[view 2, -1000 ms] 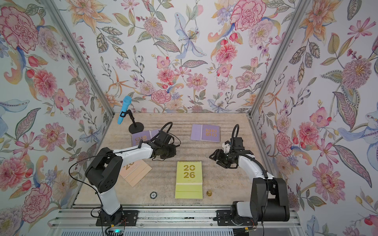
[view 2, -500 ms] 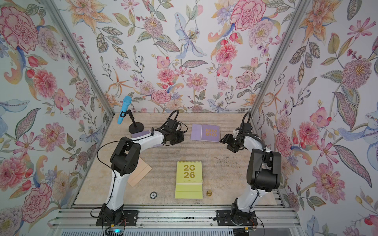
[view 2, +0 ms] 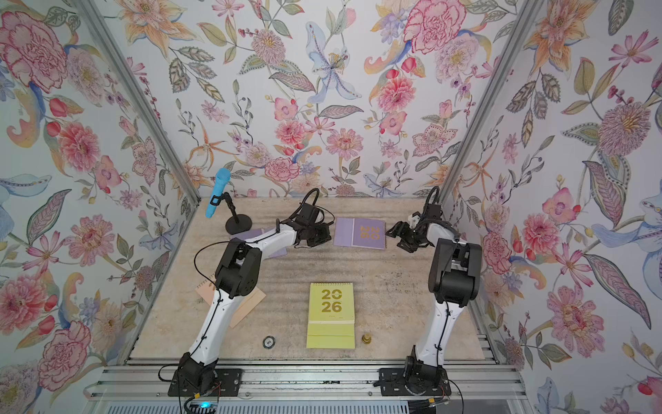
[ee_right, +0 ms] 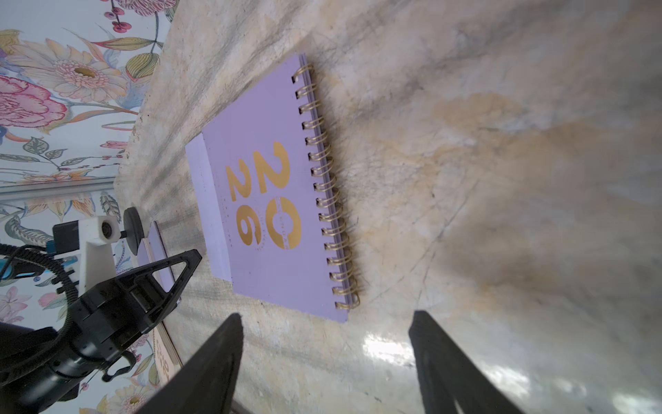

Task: Stack the calendars
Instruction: Pick up the calendar at the center of the board.

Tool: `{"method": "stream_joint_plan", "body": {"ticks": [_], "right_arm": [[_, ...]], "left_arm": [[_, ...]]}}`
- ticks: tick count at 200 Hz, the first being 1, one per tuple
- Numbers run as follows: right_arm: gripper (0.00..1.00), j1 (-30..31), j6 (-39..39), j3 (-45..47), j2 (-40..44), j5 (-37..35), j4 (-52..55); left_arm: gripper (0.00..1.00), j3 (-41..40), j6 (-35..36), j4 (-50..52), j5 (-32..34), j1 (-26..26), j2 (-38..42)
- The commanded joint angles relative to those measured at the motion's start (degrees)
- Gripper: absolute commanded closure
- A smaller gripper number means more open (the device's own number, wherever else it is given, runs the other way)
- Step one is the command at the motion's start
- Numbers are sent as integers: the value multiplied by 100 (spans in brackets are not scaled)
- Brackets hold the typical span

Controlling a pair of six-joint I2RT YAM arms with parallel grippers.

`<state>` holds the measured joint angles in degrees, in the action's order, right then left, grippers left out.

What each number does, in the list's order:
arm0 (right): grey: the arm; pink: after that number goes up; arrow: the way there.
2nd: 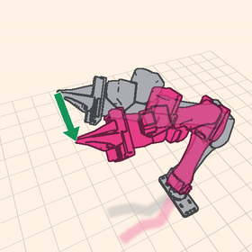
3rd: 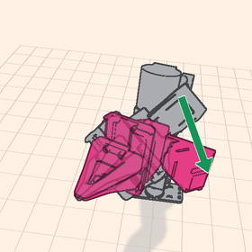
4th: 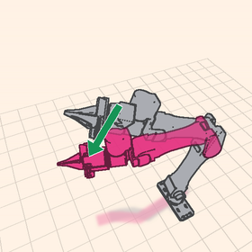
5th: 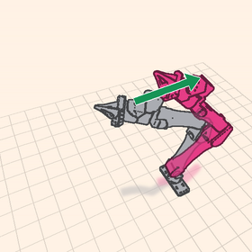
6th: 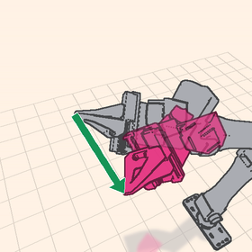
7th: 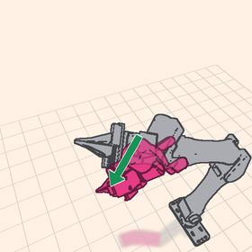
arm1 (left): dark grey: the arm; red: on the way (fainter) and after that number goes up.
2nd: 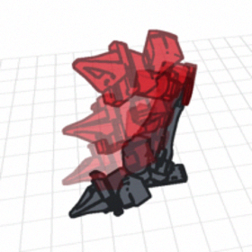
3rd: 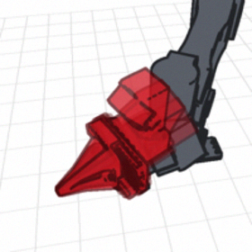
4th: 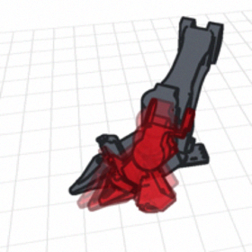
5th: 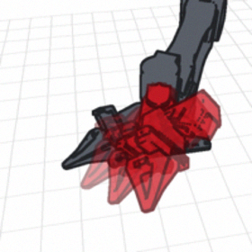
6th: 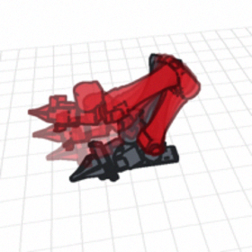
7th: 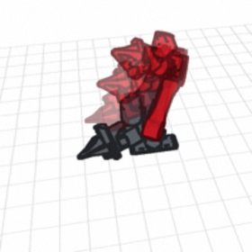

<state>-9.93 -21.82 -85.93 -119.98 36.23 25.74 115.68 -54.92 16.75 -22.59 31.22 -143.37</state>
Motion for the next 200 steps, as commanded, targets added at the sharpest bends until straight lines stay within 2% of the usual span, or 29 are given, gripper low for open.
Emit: {"method": "stream_joint_plan", "body": {"ticks": [1,49,87,109,139,200], "right_arm": [[27,49,75,-217,-249,217,87],[26,232,73,-360,-632,387,88],[27,435,112,-526,-879,978,78],[30,576,119,-667,-999,1420,83],[40,659,148,-748,-948,1521,17],[72,756,-14,-820,-827,1685,-229]], "left_arm": [[100,305,-94,136,-132,-53,-233],[100,506,-149,204,-298,-47,-472],[100,544,-180,244,-537,-37,-601],[100,535,-203,224,-689,-37,-663],[100,370,-237,98,-703,-50,-557],[100,348,-252,46,-799,-133,-392]]}}
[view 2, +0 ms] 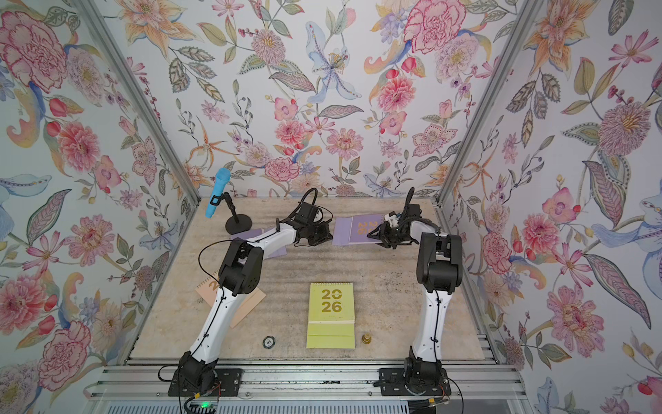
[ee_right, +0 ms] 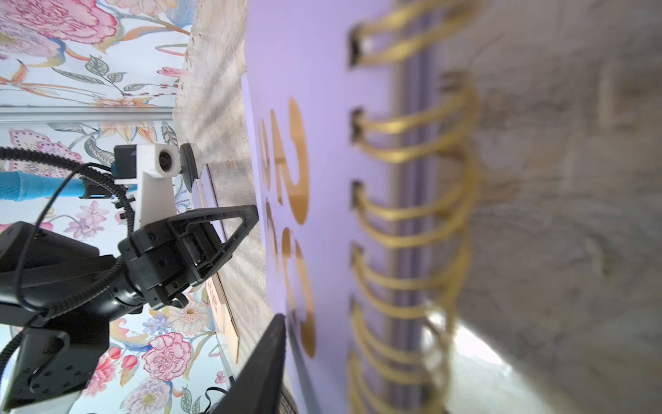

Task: Stack the calendars
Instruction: Pick up the calendar at the center of the board.

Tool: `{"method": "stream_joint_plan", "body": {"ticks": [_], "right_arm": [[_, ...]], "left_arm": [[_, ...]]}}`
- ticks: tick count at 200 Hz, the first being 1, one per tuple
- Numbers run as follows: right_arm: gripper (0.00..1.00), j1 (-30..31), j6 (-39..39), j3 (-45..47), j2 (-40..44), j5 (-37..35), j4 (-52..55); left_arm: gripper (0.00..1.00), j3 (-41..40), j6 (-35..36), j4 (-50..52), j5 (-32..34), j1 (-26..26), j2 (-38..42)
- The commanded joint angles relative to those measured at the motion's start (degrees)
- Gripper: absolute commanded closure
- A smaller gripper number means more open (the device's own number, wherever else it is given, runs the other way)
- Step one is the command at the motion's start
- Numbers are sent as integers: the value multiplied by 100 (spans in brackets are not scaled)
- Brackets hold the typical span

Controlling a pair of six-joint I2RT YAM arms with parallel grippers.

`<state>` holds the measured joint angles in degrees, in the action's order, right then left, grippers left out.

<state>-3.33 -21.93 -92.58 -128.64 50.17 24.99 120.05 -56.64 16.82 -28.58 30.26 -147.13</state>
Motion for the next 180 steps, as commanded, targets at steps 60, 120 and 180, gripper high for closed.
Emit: {"method": "stream_joint_plan", "body": {"ticks": [60,120,180], "right_arm": [[90,105,48,157,819,248,-146],[96,179,365,1170,2491,221,-144],[100,506,1264,2110,4091,-95,-236]], "left_arm": [[94,-105,79,-110,-107,-122,651],[69,-547,906,-194,-119,-174,1939],[45,-1500,2814,-338,-320,-174,3358]]}}
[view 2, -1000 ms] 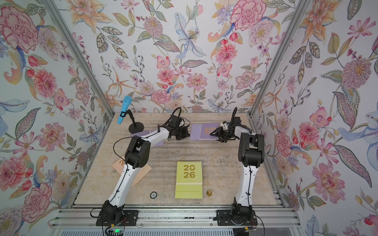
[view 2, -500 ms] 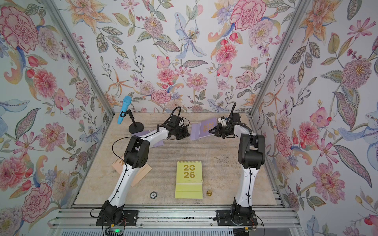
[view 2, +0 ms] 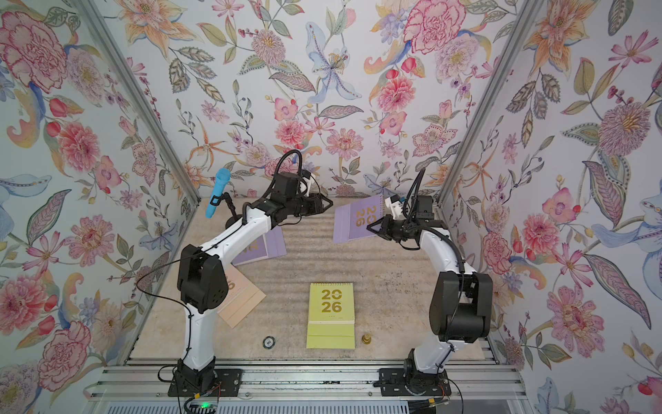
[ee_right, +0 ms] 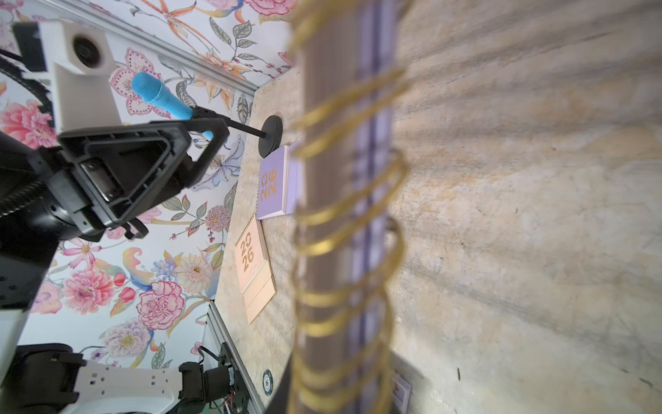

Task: Stack the calendars
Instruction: Pick up the calendar at the center of the board, then adjust the calendar.

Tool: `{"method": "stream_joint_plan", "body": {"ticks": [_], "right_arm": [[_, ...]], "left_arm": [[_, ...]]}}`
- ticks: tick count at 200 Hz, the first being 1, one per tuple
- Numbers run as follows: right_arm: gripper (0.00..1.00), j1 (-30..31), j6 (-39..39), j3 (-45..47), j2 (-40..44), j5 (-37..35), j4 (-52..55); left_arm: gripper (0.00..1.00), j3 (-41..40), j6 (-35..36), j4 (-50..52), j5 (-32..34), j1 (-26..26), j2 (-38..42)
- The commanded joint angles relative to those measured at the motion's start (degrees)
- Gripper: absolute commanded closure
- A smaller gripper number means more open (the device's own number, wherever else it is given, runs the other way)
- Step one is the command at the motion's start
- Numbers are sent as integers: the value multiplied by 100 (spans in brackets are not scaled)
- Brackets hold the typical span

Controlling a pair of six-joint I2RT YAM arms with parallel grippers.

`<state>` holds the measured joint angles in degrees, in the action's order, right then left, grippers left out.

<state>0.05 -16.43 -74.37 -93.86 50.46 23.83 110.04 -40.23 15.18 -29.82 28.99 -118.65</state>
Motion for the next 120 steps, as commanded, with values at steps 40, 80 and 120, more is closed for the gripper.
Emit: {"method": "stream_joint_plan", "body": {"ticks": [40,80,120], "right_arm": [[100,349,1162,1262,1657,-108,-1122],[100,502,1580,2032,2418,-62,-1990],[100,743,2505,2302,2735,116,-2093]], "left_arm": [[42,-2249,2233,-2220,-751,-26,1895],[23,-3897,2767,-4222,-976,-14,3184],[25,-3585,3696,-3513,-1728,54,3186]]}}
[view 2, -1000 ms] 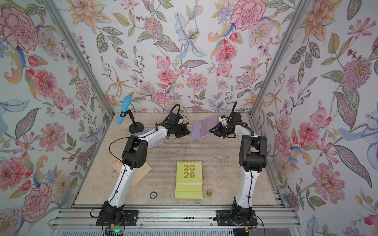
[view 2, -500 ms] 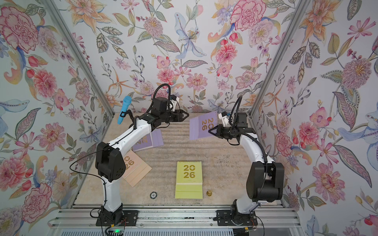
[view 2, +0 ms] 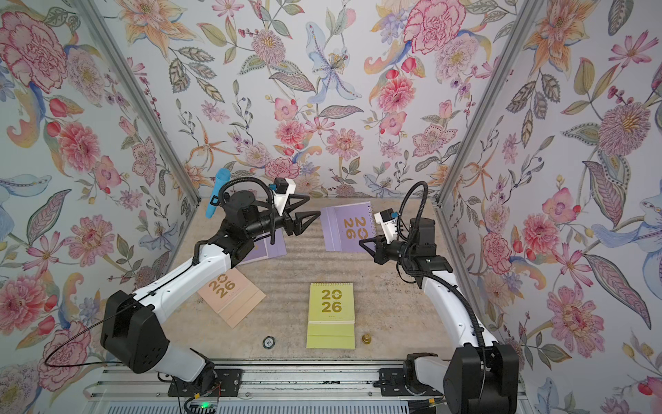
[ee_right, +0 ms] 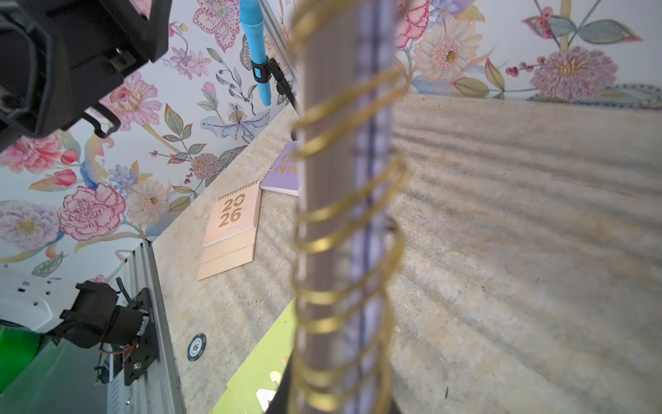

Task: Stack the calendars
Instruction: Adjust the calendar.

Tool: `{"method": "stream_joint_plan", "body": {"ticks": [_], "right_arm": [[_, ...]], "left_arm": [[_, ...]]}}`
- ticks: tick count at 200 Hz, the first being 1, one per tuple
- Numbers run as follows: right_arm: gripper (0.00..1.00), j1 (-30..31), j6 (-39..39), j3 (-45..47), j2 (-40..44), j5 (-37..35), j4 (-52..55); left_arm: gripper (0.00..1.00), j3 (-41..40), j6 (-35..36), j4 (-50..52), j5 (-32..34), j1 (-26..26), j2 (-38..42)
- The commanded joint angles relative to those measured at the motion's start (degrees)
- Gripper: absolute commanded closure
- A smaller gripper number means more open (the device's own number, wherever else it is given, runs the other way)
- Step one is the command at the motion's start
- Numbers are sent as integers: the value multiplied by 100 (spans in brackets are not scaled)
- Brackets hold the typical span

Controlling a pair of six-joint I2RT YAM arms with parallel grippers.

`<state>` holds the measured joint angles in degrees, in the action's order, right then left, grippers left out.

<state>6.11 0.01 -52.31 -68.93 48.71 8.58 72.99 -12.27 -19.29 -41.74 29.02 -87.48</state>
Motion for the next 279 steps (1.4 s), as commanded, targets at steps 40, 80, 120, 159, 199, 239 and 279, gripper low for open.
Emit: {"method": "stream_joint_plan", "body": {"ticks": [40,80,120,159,199,239,279], "right_arm": [[100,265,1805,141,362,599,-433],[100,414,2664,57,351,716,-176],[100,572,3198,-89,320,592,-5],[100,644,3418,-207,270,525,65],[97,687,3488,-215,281,494,74],[45,687,3517,-147,353,389,59],[17,623,3475,69,558,-116,5]], "left_arm": [[25,412,1650,551,-835,97,125],[25,1208,2673,2192,-975,370,-152],[29,1697,3038,3001,-999,528,-497],[33,2365,3648,4112,-924,798,-910],[52,2396,3682,4121,-840,865,-998],[97,2344,3613,3957,-674,860,-938],[100,2171,3194,3591,-517,838,-882]]}}
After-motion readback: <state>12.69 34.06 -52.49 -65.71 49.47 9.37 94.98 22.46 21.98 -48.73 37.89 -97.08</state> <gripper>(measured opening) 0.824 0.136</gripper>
